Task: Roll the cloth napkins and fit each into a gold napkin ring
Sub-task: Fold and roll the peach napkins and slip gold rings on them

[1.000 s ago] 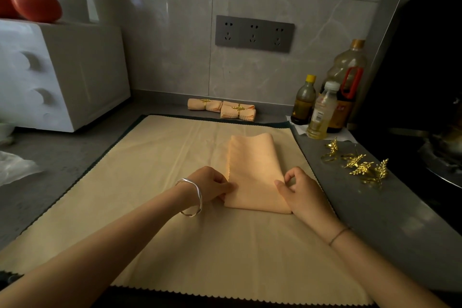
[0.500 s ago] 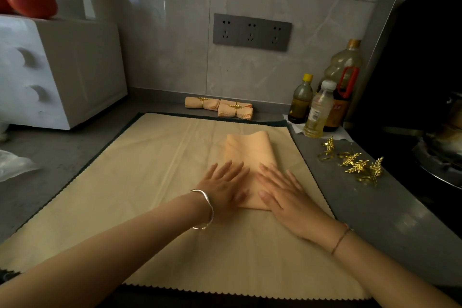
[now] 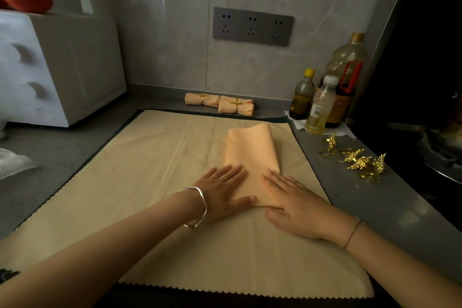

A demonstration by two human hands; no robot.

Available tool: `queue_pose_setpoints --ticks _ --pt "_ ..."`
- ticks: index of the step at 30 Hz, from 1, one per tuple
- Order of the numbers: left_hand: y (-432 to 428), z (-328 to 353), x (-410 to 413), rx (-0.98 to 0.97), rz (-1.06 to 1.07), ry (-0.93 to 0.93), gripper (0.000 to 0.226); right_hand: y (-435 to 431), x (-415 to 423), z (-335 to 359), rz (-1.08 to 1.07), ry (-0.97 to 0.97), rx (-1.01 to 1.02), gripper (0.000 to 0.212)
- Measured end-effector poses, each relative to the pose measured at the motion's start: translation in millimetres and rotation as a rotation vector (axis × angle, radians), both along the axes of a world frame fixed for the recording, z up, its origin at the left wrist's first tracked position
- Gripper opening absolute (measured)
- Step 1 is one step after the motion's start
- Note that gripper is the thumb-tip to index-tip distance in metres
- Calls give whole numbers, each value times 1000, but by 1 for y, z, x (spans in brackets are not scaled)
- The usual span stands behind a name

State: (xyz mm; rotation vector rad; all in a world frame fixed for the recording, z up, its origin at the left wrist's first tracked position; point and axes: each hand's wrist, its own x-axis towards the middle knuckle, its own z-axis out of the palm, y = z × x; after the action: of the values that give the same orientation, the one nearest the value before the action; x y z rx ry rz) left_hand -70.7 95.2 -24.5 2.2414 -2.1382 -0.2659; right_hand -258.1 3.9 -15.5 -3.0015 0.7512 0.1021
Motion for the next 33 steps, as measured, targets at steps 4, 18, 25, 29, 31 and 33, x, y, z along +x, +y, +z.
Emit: queue_pose_setpoints --ticks 4,18,25,29,31,33 --pt "-3 8 3 12 3 5 88 -3 5 10 -35 -101 -7 65" --pt "34 11 4 25 -302 -223 71 26 -32 19 222 -106 -149 66" --pt "39 6 14 -58 -321 -136 88 5 -32 6 193 -221 -8 59" --pt "39 3 25 -331 -392 -194 64 4 -33 -5 142 -396 37 49" --pt "38 2 31 -429 -380 -139 50 1 -32 -8 154 -460 79 43" --pt "38 2 34 -477 -348 -83 45 -4 -31 -9 146 -517 162 35"
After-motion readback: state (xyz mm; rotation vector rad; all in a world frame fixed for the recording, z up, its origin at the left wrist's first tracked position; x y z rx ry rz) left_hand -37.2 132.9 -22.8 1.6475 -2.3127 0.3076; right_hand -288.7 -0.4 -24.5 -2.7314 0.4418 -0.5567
